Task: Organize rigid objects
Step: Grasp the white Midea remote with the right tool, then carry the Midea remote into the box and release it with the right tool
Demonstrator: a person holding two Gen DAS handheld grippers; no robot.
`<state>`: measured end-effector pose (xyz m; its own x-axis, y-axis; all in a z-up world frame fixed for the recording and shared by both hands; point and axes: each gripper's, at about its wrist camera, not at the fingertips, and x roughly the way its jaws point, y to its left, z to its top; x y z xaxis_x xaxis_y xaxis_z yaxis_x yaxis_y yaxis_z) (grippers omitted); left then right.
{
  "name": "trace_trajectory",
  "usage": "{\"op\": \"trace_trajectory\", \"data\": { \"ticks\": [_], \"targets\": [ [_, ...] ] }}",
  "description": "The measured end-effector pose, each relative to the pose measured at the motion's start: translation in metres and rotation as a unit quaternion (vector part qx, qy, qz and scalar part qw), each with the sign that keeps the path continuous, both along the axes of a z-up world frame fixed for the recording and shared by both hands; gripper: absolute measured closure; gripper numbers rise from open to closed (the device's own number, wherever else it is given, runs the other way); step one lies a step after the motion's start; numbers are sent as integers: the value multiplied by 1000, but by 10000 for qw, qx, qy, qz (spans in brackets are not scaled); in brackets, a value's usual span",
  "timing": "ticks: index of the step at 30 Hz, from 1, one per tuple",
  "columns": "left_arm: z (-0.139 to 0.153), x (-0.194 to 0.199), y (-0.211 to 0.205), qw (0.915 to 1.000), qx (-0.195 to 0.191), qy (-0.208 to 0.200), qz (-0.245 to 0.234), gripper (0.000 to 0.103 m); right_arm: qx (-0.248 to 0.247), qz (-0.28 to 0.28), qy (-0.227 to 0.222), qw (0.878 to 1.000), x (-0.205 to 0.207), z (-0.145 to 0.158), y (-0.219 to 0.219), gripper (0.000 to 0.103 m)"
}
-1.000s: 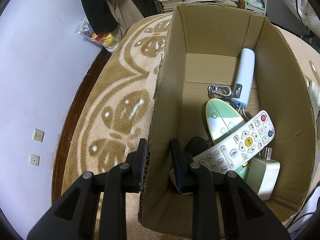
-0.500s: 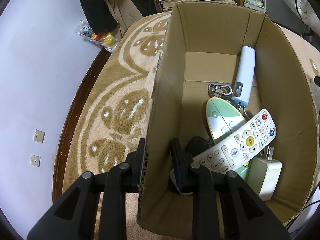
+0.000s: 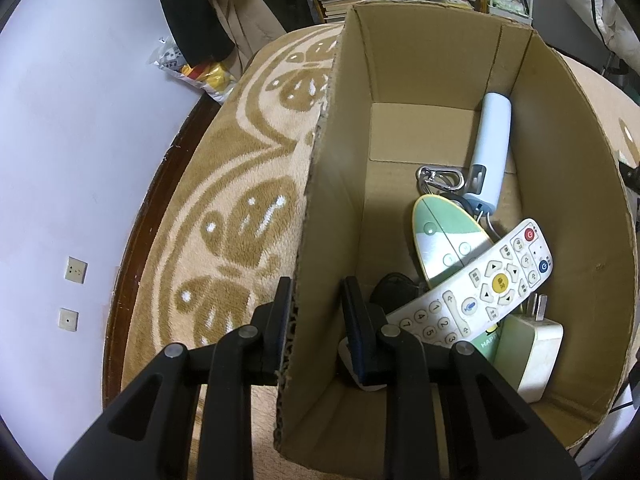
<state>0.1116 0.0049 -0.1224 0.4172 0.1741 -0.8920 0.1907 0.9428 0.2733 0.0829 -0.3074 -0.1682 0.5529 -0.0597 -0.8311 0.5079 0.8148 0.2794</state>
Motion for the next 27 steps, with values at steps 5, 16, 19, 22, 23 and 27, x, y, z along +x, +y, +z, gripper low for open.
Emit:
{"op": "trace_trajectory", "data": {
  "ticks": [5,16,19,22,23,27],
  "targets": [
    [0,1,1,10000,-7,2,-5,79,-349,114,262,9990,9,-7,12,20],
    [0,1,1,10000,9,1,-13,78,326,-257,82,9991,10,-11,-13,20],
    [-1,1,1,10000,26,3,-21,78,471,-420,103,9980,9,-11,-17,25],
    [-1,1,1,10000,40,3,-26,78,165,-429,323,9984,12,-12,-12,42],
    [-1,1,1,10000,47,2,-29,78,50,-451,401,9982,13,-13,-10,44],
    [-1,1,1,10000,56,11,-29,78,-190,-435,470,9978,14,-5,-6,50]
  ]
}}
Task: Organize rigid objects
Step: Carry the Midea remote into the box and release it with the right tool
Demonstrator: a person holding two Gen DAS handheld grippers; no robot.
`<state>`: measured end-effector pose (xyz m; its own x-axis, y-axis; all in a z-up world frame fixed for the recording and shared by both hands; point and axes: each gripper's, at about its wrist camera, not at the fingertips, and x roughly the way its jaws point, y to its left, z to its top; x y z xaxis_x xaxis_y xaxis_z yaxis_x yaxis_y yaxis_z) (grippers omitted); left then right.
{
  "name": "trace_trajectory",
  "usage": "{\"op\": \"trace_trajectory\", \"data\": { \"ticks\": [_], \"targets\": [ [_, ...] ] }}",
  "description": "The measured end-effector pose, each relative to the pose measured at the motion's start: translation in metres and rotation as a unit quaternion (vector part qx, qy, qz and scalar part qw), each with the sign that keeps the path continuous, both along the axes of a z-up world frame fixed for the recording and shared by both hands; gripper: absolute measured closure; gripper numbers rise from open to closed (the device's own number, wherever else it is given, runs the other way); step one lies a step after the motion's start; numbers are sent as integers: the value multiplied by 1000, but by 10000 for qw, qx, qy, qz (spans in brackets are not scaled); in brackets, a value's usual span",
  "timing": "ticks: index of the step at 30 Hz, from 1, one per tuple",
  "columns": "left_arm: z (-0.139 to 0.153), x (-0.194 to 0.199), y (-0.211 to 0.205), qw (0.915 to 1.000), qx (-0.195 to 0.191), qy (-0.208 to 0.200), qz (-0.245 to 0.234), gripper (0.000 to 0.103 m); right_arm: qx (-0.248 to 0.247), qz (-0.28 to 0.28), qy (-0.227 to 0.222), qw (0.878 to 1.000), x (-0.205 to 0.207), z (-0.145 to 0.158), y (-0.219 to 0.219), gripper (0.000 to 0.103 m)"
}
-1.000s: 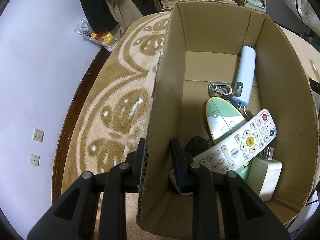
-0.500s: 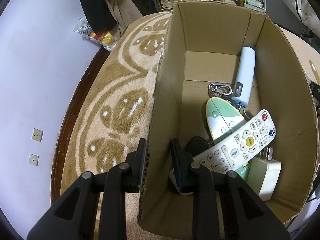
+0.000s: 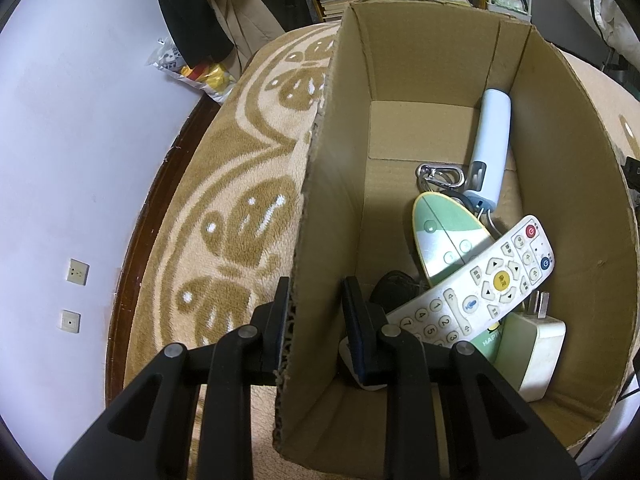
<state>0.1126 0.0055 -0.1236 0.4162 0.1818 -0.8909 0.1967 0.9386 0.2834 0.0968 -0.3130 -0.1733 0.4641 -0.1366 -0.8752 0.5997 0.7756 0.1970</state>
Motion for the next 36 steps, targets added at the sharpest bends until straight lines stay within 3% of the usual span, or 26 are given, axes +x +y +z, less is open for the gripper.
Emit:
{"op": "trace_trajectory", "data": {
  "ticks": [13,18,23,36],
  "targets": [
    [-3,2,1,10000,-28,37,25,78,117,248,-814,9963,-19,52,27,50],
    [-4,1,2,10000,-38,39,30,78,239,434,-1005,9937,-17,54,38,50],
    [-4,1,2,10000,-36,43,34,78,707,464,-1073,9906,-17,44,36,50],
    [-3,0,3,10000,-41,41,32,78,255,978,-1460,9841,-26,82,75,50]
  ]
}}
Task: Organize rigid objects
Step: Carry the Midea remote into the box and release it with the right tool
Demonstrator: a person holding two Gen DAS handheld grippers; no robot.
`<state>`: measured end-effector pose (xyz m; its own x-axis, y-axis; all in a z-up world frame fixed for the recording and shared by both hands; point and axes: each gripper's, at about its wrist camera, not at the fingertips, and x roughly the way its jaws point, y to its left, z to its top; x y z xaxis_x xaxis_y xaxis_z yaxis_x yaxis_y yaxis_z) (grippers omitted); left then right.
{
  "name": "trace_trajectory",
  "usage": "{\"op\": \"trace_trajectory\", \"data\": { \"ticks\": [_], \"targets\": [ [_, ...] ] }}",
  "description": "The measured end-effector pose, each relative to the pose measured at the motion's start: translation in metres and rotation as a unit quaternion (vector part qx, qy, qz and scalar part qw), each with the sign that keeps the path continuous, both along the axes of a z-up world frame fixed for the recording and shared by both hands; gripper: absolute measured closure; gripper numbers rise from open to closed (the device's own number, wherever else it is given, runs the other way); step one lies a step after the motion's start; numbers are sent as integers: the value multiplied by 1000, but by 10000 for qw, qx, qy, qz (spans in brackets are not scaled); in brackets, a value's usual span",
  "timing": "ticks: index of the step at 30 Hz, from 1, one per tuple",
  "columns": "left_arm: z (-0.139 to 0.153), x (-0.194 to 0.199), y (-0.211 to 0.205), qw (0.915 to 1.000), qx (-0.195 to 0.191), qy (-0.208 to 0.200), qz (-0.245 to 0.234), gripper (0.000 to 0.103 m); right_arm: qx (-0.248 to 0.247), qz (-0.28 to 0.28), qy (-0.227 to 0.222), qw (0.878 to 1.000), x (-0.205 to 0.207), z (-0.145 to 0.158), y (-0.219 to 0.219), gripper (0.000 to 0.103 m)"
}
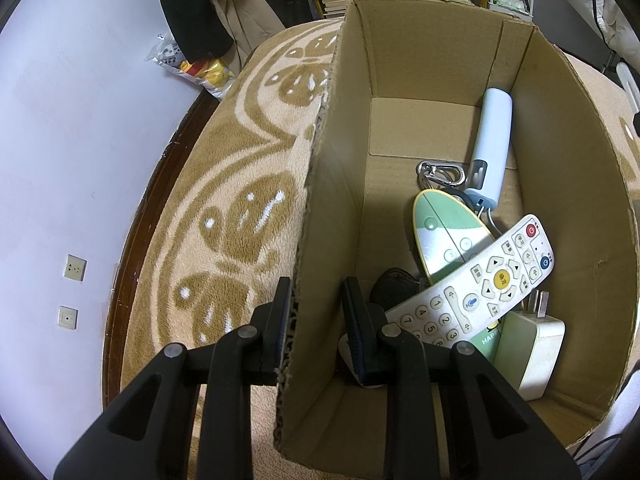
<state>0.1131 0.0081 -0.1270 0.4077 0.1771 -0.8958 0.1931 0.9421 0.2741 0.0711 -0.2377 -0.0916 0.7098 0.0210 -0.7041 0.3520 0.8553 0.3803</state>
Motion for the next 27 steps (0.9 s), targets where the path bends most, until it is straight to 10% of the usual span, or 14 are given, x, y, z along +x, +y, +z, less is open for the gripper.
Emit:
{"op": "trace_trajectory", "data": {
  "ticks": [27],
  "targets": [
    [2,-1,3,10000,-70,29,26,78,-378,1132,-1435,9824,-19,87,87,50]
  ]
}}
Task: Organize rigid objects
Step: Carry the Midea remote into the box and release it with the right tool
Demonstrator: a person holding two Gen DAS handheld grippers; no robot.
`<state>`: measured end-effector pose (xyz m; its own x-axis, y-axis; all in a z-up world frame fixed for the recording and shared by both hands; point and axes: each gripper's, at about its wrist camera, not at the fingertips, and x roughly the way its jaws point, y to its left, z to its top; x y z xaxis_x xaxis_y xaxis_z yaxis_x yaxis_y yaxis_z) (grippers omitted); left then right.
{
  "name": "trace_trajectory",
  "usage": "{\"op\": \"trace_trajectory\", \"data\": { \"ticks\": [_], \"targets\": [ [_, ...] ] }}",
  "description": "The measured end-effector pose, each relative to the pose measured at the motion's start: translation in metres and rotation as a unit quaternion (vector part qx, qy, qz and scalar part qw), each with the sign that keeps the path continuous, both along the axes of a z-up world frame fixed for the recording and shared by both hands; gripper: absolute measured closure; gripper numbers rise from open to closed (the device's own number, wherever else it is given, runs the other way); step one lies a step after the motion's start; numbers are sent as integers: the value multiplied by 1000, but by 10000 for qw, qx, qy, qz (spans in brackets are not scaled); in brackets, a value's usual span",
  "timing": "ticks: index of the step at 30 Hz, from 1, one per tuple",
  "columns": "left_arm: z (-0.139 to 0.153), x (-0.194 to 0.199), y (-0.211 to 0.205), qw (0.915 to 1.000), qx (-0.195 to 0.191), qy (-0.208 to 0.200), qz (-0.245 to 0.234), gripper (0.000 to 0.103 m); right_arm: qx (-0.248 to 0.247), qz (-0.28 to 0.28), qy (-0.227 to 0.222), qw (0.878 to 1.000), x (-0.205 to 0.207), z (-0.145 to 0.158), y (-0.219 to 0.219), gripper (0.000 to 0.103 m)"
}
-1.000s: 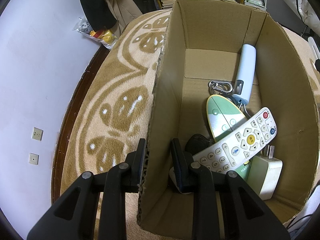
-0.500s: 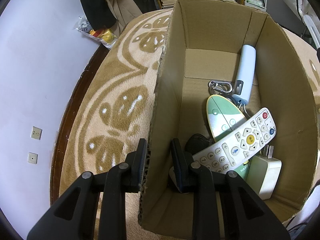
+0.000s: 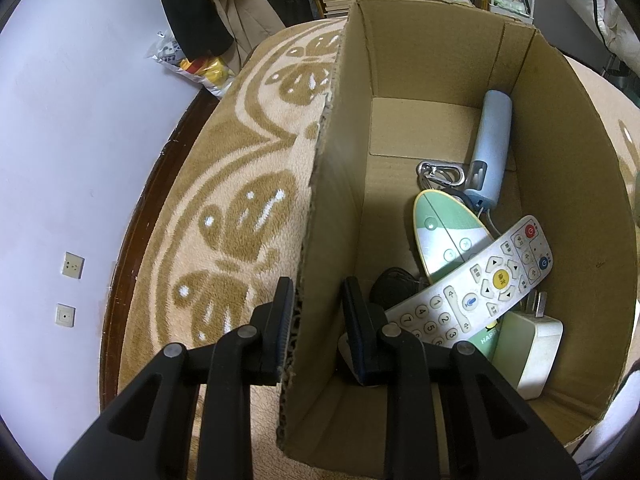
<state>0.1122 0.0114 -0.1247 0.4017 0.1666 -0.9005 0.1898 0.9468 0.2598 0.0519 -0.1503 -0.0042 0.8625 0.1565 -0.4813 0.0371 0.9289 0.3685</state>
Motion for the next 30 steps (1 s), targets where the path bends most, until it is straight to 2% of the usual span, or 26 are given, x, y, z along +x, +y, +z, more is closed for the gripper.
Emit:
{"op": "trace_trajectory", "data": {
  "ticks": [4,7,9,16,20,26,30],
  "targets": [
    [0,0,0,10000,-9,3,3,78,70,155,-151,9997,-3,10,7,50],
    [1,0,0,10000,-15,5,9,78,315,341,-200,9987,-4,11,11,50],
    [1,0,1,10000,-17,4,9,78,258,391,-174,9988,-2,8,15,50],
    [2,-1,0,10000,-48,10,13,78,184,449,431,9979,14,-28,22,50],
    [1,-1,0,10000,-43,19,25,78,319,427,765,9956,20,-47,17,50],
    [2,-1,1,10000,-65,15,25,78,275,289,1023,9940,26,-63,10,50],
    [2,-1,1,10000,-77,22,24,78,295,246,1025,9940,26,-64,7,50]
  ]
}}
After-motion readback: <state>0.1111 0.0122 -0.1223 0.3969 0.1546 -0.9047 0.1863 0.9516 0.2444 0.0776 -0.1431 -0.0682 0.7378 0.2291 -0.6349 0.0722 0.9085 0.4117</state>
